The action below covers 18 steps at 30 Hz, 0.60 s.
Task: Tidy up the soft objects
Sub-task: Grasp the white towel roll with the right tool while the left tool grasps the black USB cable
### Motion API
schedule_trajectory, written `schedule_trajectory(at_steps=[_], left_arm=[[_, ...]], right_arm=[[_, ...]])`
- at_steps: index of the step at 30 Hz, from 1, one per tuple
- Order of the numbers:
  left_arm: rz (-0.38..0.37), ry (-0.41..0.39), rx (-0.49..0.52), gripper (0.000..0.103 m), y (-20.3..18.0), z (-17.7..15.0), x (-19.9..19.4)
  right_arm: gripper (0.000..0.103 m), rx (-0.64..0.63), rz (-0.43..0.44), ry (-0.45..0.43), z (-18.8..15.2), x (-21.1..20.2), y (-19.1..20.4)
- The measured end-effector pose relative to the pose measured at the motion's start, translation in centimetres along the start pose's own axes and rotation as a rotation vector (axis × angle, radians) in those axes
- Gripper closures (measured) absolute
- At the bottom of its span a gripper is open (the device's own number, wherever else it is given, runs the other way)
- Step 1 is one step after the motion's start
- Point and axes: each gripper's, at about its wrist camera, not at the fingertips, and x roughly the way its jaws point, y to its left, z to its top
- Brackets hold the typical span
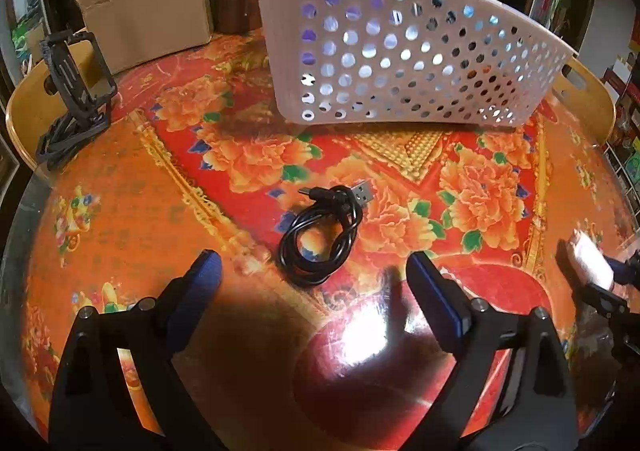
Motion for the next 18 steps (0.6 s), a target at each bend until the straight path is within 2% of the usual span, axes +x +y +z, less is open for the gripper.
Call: schedule_trajectory(at_steps=[11, 13, 16, 17, 18], left_arm=[[0.023, -0.003, -0.009, 0.011, 0.0, 1.0, 1.0], [0.022, -0.013, -0.008, 0.014, -0.1, 1.0, 0.8], [0.044, -0.009, 0.005, 0.026, -0.4, 1.0, 1.1], [0.031, -0.011, 0.003, 0.033, -0.4, 1.0, 1.1], [0.021, -0.012, 0.000, 0.044, -0.3, 1.0, 1.0]], right_arm=[[0.071, 0.028, 0.059, -0.085, 2.9, 0.4, 0.9], [0.071, 0.044, 0.053, -0.102, 3.0, 0.4, 0.7], [0.071, 0.072, 0.050, -0.123, 3.2, 0.5, 0.2], [0.071, 0.075, 0.050, -0.131, 3.2, 0.4, 0.0], [0.071, 0.077, 0.044, -0.138, 3.3, 0.3, -0.1]])
